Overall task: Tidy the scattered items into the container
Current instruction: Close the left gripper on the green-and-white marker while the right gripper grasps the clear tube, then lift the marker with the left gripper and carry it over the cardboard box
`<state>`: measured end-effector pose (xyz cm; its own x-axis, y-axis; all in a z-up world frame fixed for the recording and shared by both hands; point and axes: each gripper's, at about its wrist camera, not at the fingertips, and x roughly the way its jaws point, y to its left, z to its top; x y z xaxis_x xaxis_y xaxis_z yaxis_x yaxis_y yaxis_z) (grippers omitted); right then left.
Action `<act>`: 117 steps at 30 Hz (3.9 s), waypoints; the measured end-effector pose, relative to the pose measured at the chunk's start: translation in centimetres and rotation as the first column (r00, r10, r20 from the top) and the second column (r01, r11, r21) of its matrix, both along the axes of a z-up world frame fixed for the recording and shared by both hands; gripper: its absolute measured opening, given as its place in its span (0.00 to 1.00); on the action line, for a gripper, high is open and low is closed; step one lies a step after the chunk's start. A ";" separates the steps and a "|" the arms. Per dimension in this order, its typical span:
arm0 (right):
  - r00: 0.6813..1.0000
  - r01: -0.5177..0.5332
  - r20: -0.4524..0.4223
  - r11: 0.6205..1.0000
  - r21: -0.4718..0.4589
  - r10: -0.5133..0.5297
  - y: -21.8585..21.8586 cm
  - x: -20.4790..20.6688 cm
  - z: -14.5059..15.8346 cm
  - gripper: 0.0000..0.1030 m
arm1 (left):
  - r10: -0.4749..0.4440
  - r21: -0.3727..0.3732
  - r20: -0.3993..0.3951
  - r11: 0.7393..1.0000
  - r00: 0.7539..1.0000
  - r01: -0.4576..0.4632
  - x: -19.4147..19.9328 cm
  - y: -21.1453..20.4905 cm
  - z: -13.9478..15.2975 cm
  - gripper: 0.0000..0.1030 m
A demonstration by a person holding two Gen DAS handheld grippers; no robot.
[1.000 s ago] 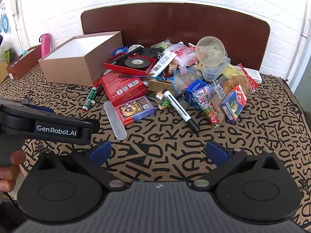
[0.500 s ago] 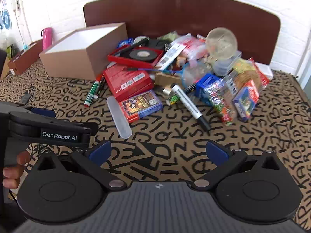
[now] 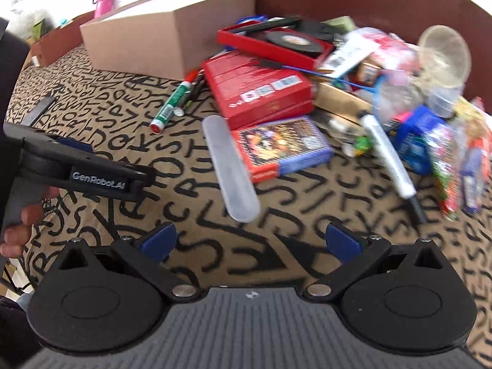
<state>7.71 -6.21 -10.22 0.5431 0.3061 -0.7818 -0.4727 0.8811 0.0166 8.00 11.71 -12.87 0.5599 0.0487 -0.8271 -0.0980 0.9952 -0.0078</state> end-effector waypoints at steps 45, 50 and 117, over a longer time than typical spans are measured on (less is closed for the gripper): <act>1.000 0.011 -0.013 1.000 0.017 -0.011 3.9 2.6 -1.7 0.39 | -0.044 -0.218 0.048 0.975 0.998 0.053 9.0 5.8 0.1 0.40; 0.999 0.025 -0.022 0.999 0.034 -0.024 3.7 2.8 -1.9 0.37 | -0.048 -0.219 0.060 0.974 0.997 0.060 9.7 6.8 -0.5 0.12; 0.981 -0.123 0.168 0.978 0.166 0.095 20.6 21.7 9.7 0.30 | 0.103 -0.286 0.330 0.958 0.938 -0.005 17.6 19.4 14.1 0.12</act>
<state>29.39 14.40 -0.51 0.6117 0.4944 -0.6176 -0.5746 0.8142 0.0827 25.58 31.16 1.20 0.8110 -0.1160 -0.5735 -0.0943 0.9414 -0.3238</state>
